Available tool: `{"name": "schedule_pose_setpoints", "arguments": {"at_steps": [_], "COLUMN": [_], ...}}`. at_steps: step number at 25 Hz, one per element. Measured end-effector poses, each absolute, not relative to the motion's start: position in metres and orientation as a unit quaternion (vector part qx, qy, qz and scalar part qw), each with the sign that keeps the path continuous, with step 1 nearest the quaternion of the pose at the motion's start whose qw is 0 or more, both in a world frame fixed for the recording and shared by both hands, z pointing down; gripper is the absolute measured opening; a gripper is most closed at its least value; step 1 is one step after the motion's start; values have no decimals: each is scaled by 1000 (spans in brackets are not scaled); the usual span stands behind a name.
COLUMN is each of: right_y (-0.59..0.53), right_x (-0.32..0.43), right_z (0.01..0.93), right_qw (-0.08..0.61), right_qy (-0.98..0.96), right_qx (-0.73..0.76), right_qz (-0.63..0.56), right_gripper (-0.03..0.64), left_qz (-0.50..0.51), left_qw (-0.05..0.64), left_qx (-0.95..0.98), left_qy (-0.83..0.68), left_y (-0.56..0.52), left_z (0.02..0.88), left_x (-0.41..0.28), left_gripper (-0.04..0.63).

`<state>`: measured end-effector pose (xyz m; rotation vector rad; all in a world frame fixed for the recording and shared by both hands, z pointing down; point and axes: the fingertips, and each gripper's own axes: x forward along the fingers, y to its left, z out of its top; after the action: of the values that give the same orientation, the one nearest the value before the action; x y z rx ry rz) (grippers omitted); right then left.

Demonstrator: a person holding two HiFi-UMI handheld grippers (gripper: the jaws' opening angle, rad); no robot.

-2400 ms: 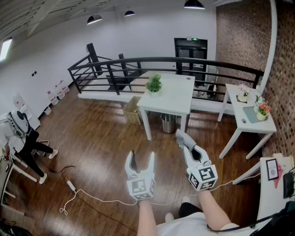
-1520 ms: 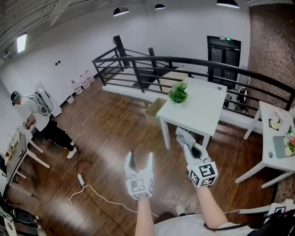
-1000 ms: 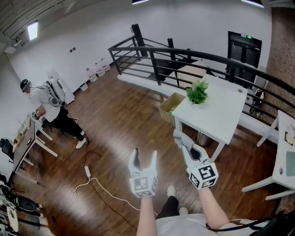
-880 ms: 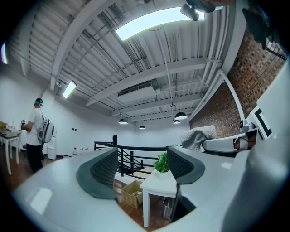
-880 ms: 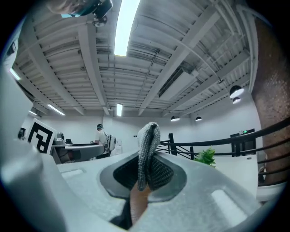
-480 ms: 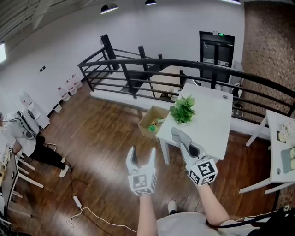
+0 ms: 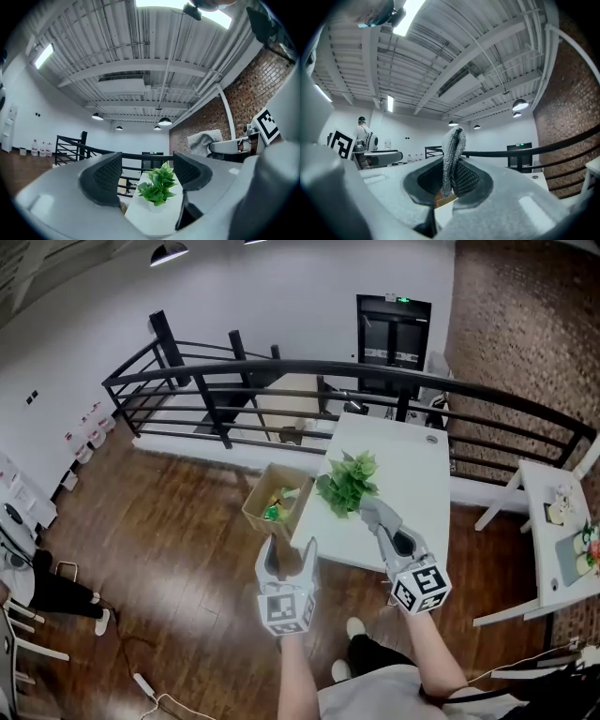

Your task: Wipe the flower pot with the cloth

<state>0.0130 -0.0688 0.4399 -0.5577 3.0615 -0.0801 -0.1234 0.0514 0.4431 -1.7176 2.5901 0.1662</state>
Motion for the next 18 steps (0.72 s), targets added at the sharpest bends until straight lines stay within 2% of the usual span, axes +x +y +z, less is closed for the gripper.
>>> {"name": "schedule_pose_setpoints", "arguments": {"at_steps": [6, 9, 13, 18], "right_y": [-135, -179, -215, -253], "right_x": [-40, -62, -92, -102], "right_z": [449, 423, 379, 389], "right_qw": [33, 71, 101, 95], "right_qy": [980, 979, 983, 979], "right_qx": [-190, -169, -149, -172], "right_qz": [-53, -92, -42, -54], "right_gripper": [18, 18, 18, 18], "left_qz": [22, -3, 5, -5], "left_qw": [32, 40, 52, 54], "left_qx": [-587, -594, -609, -649], "left_qy": [808, 803, 791, 759], "left_y": [-36, -83, -129, -165], "left_z": [448, 444, 429, 424], "left_x": [-163, -186, -218, -236], "left_gripper": [346, 333, 334, 353]}}
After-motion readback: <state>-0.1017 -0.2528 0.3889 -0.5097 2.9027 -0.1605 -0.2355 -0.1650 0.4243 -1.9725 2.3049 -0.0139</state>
